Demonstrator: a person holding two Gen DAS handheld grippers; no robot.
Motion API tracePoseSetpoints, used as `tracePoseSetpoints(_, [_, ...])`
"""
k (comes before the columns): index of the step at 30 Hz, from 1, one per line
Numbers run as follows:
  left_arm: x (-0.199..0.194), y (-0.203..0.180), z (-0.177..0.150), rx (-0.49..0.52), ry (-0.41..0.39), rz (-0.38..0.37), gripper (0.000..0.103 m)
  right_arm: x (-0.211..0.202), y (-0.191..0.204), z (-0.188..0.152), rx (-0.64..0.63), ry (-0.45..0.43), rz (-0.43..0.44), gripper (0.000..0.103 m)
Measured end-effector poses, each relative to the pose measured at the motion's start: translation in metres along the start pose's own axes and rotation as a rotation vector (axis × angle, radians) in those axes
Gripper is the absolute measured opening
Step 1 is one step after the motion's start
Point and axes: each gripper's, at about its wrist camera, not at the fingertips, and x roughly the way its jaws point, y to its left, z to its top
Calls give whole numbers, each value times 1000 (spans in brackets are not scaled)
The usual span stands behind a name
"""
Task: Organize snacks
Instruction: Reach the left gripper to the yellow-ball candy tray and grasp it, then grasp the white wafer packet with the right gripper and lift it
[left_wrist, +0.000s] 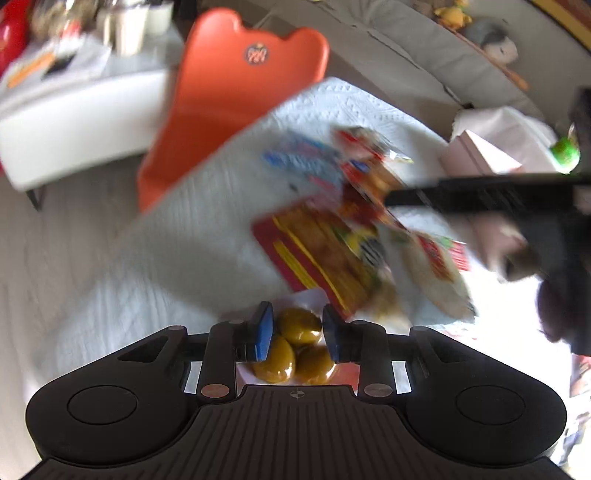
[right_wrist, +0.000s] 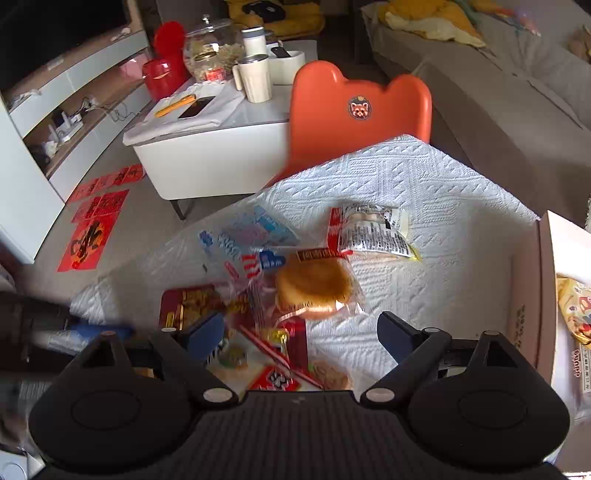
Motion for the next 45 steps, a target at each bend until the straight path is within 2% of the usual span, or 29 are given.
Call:
tracePoseSetpoints(3, [-12,3,-10,-88,-19,-17,33,10,1,16,42,-7,-25,92])
tracePoseSetpoints(6, [-32,6,-14,-168,-91,8,33,19,-1,40,55,-62,-120,93])
tracePoseSetpoints(8, [-43,11,-19,-216,-110,29,33,33,-13,57,99,-72,-168,98])
tracePoseSetpoints(10, [-48,11,-25,-220,-96,39,33,62,-26,72,119,6,-170,98])
tracePoseSetpoints(12, [-47,7,-29,-189,-63,44,33,94,-31,78,93,155,-159,94])
tracePoseSetpoints(13, [-45,4,-32,-172,-48,46,33,100,-30,76,75,173,-178,94])
tracePoseSetpoints(15, [-40,-1,-32,-154,-24,43,33,92,-22,73,28,141,-200,76])
tracePoseSetpoints(16, [-36,-2,-31,-153,-12,40,33,85,-15,70,-13,134,-197,61])
tracePoseSetpoints(18, [-28,-7,-28,-143,10,68,34,71,-6,61,-66,119,-197,52])
tracePoseSetpoints(20, [-24,-13,-26,-126,13,98,34,55,1,50,-113,114,-170,39])
tracePoseSetpoints(22, [-20,-19,-22,-114,8,122,34,36,4,41,-138,108,-145,33])
tracePoseSetpoints(27, [-7,-40,-12,-66,-3,166,35,-9,-11,13,-97,132,-53,33])
tracePoseSetpoints(30, [-3,-51,-10,-39,15,174,35,-23,-24,-11,-65,221,27,33])
tracePoseSetpoints(32, [-5,-55,-12,-39,33,181,35,-35,-31,-27,-43,233,54,35])
tracePoseSetpoints(33, [-6,-56,-15,-42,41,185,35,-42,-33,-32,-53,220,49,38])
tracePoseSetpoints(35, [-7,-57,-19,-53,49,191,34,-57,-37,-33,-54,170,31,75])
tracePoseSetpoints(36, [-8,-57,-21,-62,48,188,34,-64,-40,-31,-39,135,23,79])
tracePoseSetpoints(38, [-15,-56,-24,-87,18,173,34,-67,-47,-24,5,101,31,81])
tracePoseSetpoints(42, [-23,-57,-19,-102,-61,153,34,-49,-52,-9,53,122,44,83])
tracePoseSetpoints(45, [-9,-59,-10,-33,-11,176,35,-30,-47,-5,53,141,56,83])
